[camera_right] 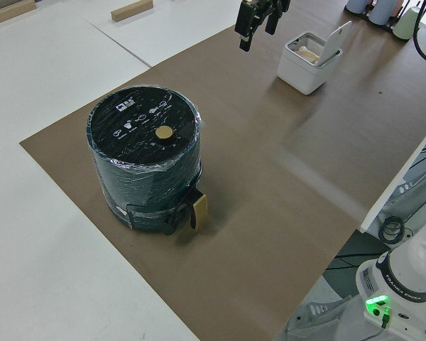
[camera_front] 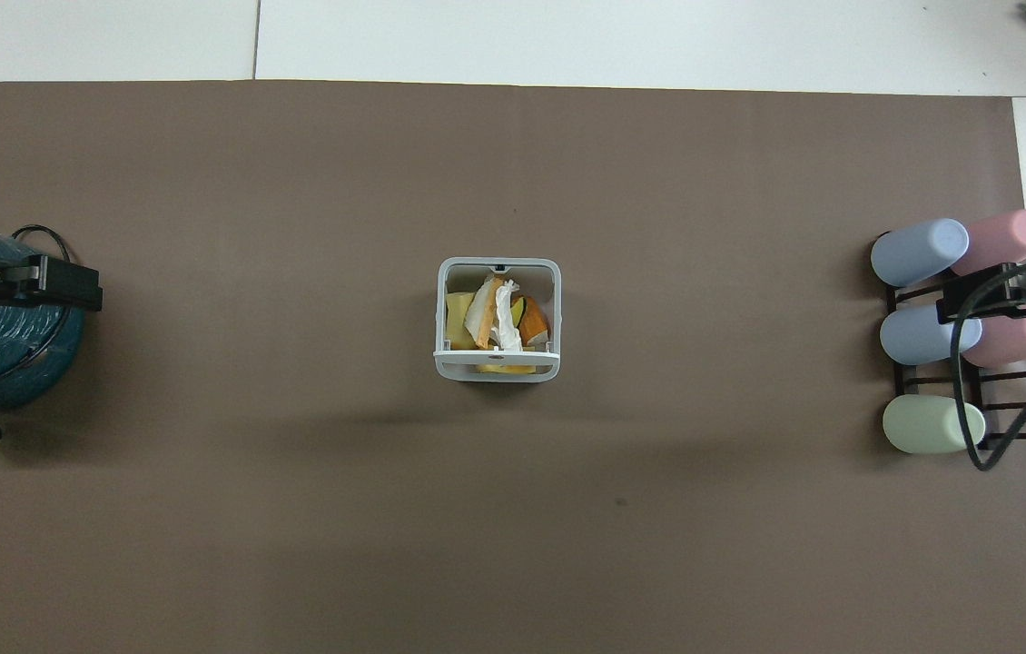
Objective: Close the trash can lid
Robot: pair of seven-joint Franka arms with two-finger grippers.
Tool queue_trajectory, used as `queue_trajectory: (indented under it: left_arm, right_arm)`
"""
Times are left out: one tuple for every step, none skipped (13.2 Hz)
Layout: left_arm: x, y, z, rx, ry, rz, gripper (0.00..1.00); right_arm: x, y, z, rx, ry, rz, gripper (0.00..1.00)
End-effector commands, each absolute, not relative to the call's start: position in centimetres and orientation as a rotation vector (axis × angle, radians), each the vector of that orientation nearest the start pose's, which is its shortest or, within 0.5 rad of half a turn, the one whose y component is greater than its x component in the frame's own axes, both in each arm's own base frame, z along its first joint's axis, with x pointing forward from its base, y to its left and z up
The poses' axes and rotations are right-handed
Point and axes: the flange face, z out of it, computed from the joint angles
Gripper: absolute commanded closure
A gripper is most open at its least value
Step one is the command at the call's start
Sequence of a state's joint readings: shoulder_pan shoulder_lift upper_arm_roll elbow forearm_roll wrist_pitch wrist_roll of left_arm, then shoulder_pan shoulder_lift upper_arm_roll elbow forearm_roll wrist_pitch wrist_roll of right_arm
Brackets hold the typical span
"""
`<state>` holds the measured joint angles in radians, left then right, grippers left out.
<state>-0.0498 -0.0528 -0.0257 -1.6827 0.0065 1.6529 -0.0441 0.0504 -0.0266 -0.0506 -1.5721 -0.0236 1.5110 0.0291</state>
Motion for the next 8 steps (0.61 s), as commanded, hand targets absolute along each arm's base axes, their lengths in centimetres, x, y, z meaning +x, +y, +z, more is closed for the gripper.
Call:
queue_trajectory:
  left_arm:
    - [54.2, -4.1, 60.7, -3.144, 0.055, -0.038, 0.0]
    - [54.2, -4.3, 60.7, -3.145, 0.048, -0.041, 0.0]
    - [54.2, -4.7, 60.6, -3.146, 0.052, -0.043, 0.0]
    - [54.1, -4.8, 60.4, -3.146, 0.05, -0.036, 0.0]
    - [53.9, -5.2, 60.2, -3.148, 0.05, -0.047, 0.0]
    - [53.7, -6.1, 59.6, -3.148, 0.052, -0.052, 0.0]
    - [53.6, -6.6, 59.7, -3.149, 0.062, -0.071, 0.0]
    - [53.6, -6.6, 59.8, -3.149, 0.059, -0.081, 0.0]
  right_arm:
    - [53.4, -0.4, 63.4, -3.157, 0.042, 0.063, 0.0]
    - [53.4, -0.4, 63.4, -3.157, 0.042, 0.065, 0.0]
    - [53.4, -0.3, 63.4, -3.157, 0.04, 0.063, 0.0]
    - [53.4, -0.3, 63.4, -3.157, 0.04, 0.063, 0.0]
    - [53.4, -0.4, 63.4, -3.157, 0.042, 0.063, 0.0]
    - [53.4, -0.4, 63.4, -3.157, 0.042, 0.063, 0.0]
    - [53.4, -0.3, 63.4, -3.157, 0.04, 0.065, 0.0]
    - [53.4, -0.3, 63.4, -3.157, 0.04, 0.065, 0.0]
